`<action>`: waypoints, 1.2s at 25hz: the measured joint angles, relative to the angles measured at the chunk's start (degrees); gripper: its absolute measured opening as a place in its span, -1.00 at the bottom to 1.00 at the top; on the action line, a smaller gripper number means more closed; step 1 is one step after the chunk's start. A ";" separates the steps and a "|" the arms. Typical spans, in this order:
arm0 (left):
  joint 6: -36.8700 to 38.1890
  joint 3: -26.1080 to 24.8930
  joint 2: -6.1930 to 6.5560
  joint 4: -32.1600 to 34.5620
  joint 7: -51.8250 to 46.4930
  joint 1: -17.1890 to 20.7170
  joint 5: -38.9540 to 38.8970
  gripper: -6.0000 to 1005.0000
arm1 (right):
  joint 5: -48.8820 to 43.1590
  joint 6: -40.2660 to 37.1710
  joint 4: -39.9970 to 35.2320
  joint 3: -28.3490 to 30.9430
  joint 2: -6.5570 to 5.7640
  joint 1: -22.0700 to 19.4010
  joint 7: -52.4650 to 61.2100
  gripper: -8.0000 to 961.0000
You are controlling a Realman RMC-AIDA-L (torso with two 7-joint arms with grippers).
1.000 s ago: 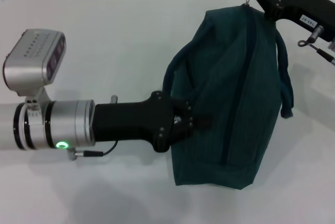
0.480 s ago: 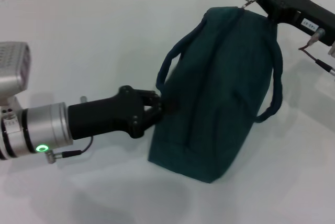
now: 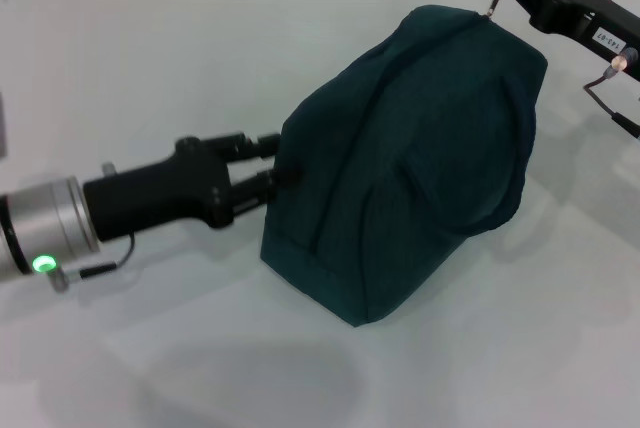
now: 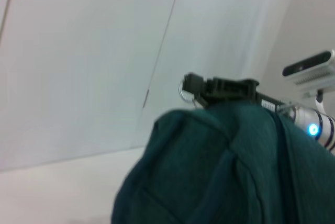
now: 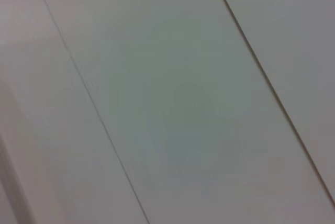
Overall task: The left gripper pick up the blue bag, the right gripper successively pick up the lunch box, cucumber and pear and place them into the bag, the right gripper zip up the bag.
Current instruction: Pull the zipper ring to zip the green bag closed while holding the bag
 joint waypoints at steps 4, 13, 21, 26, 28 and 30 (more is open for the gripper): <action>-0.34 -2.37 -0.07 4.80 -6.30 0.04 0.15 -0.15 | 0.44 0.10 0.41 0.00 0.03 0.04 0.02 -0.93; -0.12 2.91 -0.80 40.40 -37.42 -3.42 12.41 0.50 | 0.75 0.10 0.52 0.00 0.17 0.01 0.08 -0.93; -1.08 16.20 -1.06 52.15 -61.64 -12.51 21.23 0.78 | 0.79 0.15 0.51 0.00 0.17 0.10 0.11 -0.93; -7.71 25.99 -1.21 55.73 -69.70 -13.62 30.06 0.78 | 0.84 0.18 0.49 0.00 0.17 0.11 0.11 -0.93; -9.69 28.48 -1.25 56.70 -71.24 -13.34 32.81 0.77 | 0.88 0.20 0.48 0.00 0.17 0.11 0.11 -0.93; -10.39 29.46 -1.26 57.07 -72.56 -13.32 34.29 0.76 | 0.88 0.20 0.49 0.00 0.17 0.11 0.11 -0.93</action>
